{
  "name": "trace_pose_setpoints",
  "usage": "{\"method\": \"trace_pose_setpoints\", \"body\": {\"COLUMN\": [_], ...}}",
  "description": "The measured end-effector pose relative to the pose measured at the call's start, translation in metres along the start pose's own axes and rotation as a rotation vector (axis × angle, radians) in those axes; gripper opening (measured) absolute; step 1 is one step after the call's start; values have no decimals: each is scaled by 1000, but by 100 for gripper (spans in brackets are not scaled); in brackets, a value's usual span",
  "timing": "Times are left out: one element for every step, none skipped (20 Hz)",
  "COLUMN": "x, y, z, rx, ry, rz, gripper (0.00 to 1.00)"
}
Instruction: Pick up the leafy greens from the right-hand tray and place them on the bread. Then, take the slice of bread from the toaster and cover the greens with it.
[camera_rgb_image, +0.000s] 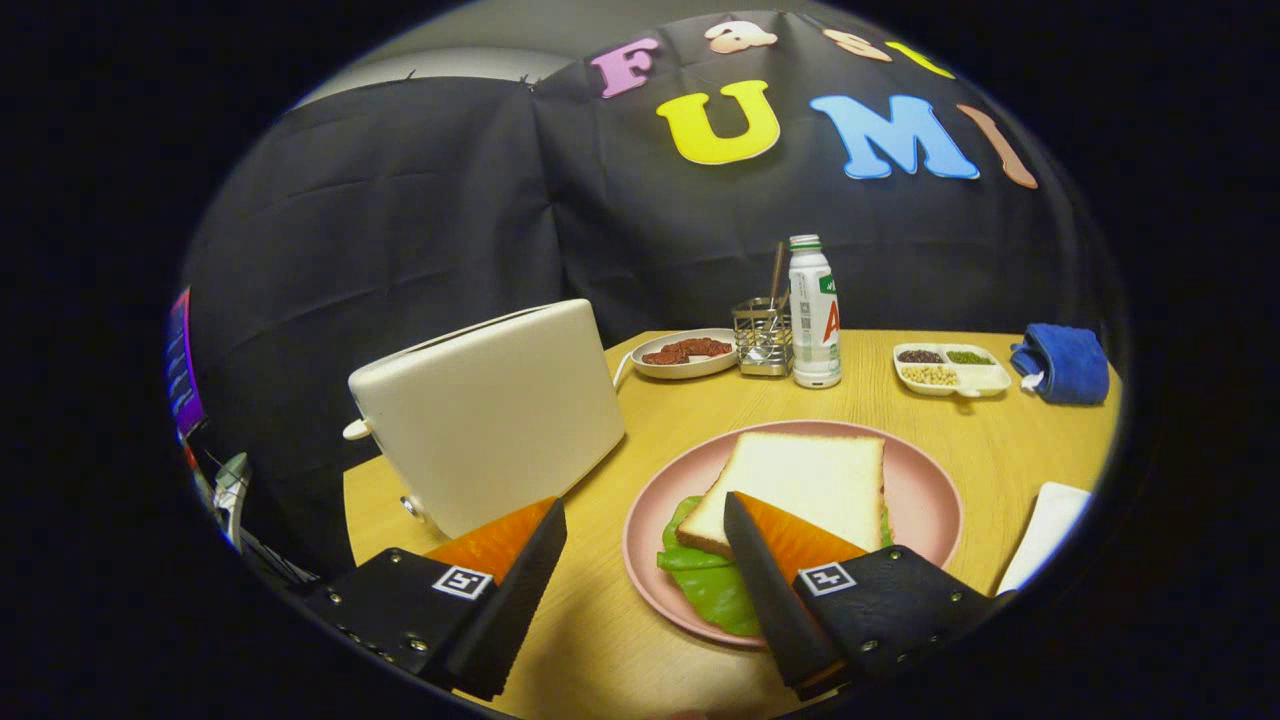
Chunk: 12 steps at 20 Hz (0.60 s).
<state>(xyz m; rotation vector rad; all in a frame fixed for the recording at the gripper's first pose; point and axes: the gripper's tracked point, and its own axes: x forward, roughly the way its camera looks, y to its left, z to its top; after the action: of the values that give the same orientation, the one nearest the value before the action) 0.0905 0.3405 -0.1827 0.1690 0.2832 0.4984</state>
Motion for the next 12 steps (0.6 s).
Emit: {"method": "trace_pose_setpoints", "body": {"x": [-2, -5, -9, -15, -24, -33, -41, -50, -61, -71, -82, -93], "y": [1, 1, -1, -3, -6, -12, -20, -27, -35, -43, -53, -63], "z": [1, 6, 15, 25, 37, 49, 59, 69, 78, 87, 95, 103], "rx": [-25, -41, -53, -64, -78, -92, -106, -115, -119, -121, -119, -117], "ry": [-10, -26, -52, -78, -106, -133, -153, -173, -191, -206, -219, -234], "rz": [-4, -9, -15, -25, -41, -59, -77, -95, -112, -129, -148, -166], "gripper": [96, 98, 98, 98, 98, 98, 98, 98, 98, 98, 98, 98]}}
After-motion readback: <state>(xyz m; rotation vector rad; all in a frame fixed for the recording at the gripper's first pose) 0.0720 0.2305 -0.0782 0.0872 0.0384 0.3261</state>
